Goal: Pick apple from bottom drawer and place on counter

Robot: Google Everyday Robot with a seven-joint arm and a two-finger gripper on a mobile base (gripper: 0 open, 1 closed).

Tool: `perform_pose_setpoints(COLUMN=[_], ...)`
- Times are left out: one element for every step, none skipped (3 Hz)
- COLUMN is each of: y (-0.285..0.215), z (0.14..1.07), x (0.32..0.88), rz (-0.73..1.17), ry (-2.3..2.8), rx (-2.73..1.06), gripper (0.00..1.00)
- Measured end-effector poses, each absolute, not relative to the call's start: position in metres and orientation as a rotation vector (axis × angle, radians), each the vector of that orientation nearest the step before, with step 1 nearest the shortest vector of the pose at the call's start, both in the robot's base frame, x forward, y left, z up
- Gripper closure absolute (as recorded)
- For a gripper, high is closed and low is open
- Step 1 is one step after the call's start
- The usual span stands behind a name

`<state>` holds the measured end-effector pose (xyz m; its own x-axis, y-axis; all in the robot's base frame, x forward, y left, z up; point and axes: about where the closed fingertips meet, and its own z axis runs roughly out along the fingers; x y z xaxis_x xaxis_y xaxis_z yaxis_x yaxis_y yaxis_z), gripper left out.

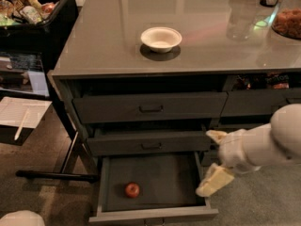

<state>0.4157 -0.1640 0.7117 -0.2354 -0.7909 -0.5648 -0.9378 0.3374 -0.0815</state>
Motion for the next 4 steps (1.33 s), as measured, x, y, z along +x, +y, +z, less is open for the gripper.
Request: perform_pose_setpoints(y=[-0.108, -0.058, -0.06, -0.06], z=[0.645, 0.59, 0.574, 0.574], x=[0.423, 0.45, 0.466, 0.466], rz=[0.549, 0.656, 0.623, 0.623], ry=[2.006, 1.968, 1.979, 1.979], rx=[-1.436, -1.305, -1.233, -1.233], gripper=[0.0, 0.0, 0.0, 0.0])
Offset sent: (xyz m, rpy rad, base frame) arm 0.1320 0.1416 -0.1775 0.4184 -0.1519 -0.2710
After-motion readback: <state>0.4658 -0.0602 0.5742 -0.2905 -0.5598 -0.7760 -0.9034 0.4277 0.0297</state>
